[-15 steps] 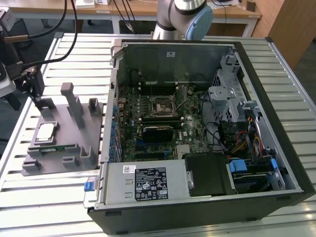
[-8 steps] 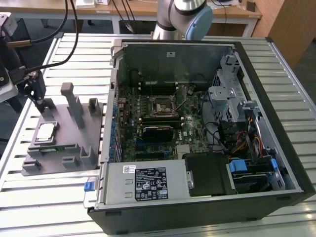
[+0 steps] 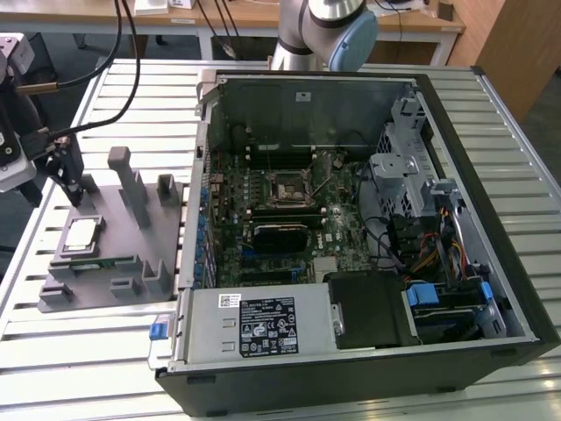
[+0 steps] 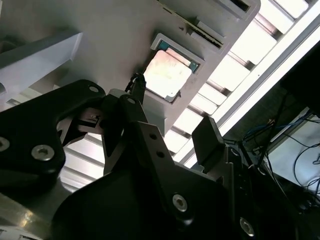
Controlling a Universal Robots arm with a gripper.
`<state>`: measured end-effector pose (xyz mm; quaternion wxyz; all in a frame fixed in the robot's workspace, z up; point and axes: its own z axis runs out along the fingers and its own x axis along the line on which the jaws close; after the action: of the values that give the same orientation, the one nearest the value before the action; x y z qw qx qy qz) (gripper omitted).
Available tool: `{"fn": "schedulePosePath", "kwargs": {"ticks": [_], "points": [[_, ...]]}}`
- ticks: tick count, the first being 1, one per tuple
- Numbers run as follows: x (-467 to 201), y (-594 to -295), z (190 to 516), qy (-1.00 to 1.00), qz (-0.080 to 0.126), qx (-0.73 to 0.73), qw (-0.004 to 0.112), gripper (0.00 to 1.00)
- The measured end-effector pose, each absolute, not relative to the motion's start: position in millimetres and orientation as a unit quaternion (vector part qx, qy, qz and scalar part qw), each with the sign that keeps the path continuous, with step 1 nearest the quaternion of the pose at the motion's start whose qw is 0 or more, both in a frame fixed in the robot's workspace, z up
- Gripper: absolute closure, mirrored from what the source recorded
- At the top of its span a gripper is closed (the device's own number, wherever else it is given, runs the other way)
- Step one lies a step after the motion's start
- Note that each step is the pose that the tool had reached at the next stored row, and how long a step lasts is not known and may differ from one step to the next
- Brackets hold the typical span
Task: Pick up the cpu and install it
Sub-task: 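Pick up the cpu and move it towards the insertion slot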
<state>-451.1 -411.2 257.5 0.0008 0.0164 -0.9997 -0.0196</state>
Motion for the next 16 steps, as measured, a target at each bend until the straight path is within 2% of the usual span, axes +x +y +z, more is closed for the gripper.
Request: {"fn": "schedulePosePath", "kwargs": {"ticks": [8,9,16], "points": [[-452,-411,247,-1.0,-0.02,0.016,0.001,0.34],[-452,-411,245,-1.0,-0.02,0.016,0.001,0.28],[-452,-411,234,-1.0,-0.02,0.016,0.001,0.28]]}}
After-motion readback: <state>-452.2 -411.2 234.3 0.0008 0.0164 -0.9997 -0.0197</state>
